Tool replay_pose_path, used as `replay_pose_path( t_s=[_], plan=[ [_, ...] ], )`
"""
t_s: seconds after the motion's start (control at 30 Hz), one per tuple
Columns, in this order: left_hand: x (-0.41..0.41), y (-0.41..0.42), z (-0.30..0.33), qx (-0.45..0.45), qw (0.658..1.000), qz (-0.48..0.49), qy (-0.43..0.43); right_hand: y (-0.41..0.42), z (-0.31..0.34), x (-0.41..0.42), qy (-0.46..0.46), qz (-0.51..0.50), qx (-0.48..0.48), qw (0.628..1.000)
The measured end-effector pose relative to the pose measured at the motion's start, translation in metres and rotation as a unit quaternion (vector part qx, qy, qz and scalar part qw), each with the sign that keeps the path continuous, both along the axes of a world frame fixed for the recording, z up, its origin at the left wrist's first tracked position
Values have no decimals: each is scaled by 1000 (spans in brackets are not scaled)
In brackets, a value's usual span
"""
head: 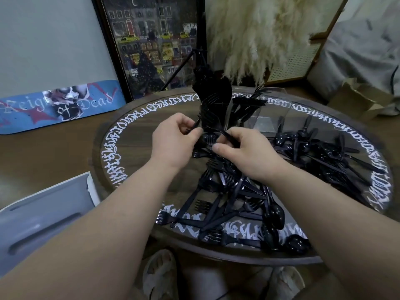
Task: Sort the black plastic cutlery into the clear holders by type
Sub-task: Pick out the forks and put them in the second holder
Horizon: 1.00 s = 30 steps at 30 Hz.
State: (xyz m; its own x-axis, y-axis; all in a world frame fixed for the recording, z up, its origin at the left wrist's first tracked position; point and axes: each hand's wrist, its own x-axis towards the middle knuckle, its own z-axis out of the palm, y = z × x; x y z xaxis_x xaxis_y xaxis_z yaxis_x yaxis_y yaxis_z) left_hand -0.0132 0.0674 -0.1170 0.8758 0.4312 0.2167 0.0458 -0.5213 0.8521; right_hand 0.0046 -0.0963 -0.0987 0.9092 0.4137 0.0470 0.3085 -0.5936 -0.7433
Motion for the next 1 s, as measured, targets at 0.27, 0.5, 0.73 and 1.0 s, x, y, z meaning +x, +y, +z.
replay_pose_path(
  t_s=[0.27,0.5,0.73,1.0],
  plan=[
    [6,-25,1,-71,997,-24,30,-41,3,0,105,-75,105,986],
    [5,-45,0,-121,987,-78,65,-44,3,8,186,-113,275,936],
    [-2,-58,3,-164,973,-132,92,-35,-1,15,211,-144,334,907],
    [-8,-71,10,-186,960,-181,103,-21,-4,11,290,-165,395,856]
  ],
)
